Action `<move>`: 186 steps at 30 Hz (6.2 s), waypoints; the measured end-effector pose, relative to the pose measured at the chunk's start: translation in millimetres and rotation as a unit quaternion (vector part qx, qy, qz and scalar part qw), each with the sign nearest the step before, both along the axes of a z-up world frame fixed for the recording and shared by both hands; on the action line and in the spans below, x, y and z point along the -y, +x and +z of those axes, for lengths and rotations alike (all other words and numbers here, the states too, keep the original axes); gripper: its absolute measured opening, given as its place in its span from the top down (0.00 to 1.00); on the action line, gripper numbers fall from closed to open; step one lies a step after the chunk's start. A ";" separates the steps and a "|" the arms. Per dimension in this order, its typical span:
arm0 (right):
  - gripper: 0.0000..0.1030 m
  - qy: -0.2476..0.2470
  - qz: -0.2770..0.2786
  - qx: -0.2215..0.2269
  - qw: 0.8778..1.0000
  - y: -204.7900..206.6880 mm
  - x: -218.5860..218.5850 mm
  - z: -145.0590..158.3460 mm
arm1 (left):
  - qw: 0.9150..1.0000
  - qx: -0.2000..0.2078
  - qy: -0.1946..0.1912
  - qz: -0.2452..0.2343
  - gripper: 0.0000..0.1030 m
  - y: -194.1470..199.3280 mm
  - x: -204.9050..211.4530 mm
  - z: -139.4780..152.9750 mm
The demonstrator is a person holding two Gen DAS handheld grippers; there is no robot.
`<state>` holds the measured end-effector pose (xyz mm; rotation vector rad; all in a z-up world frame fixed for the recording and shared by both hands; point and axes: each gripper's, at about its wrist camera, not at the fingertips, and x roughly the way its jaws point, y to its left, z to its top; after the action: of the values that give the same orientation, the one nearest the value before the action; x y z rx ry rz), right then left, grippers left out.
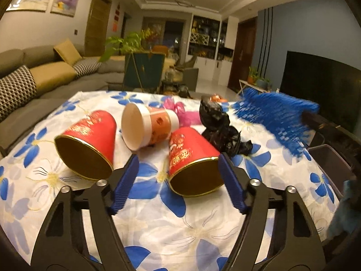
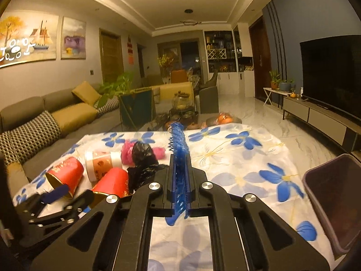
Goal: Collect trash
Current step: 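Grasp the blue mesh net with the right tool while the left tool grasps a red paper cup, then carry the red cup and blue mesh with both tools over the grey bin, then open both tools to drop the red cup and blue mesh into the bin, then move both open tools back toward the black bag and cups on the table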
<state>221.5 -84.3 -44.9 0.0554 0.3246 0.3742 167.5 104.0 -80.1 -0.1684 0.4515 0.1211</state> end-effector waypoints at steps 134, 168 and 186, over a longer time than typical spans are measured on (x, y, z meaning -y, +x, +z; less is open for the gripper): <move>0.38 0.032 -0.272 0.064 0.960 -80.1 252.7 14.7 | 0.960 0.023 -0.008 -0.278 0.30 76.3 323.9 26.2; 0.16 0.018 -0.178 0.032 0.983 -82.9 154.7 16.2 | 0.998 0.045 0.039 -0.012 0.06 -27.1 107.0 42.2; 0.16 0.007 -0.107 0.020 0.994 -69.3 60.5 2.9 | 0.995 0.048 0.024 0.081 0.06 -53.3 14.3 35.7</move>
<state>152.2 -144.8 -42.0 0.0953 0.2744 0.1652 114.2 89.7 -44.3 -0.1621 0.3377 0.2827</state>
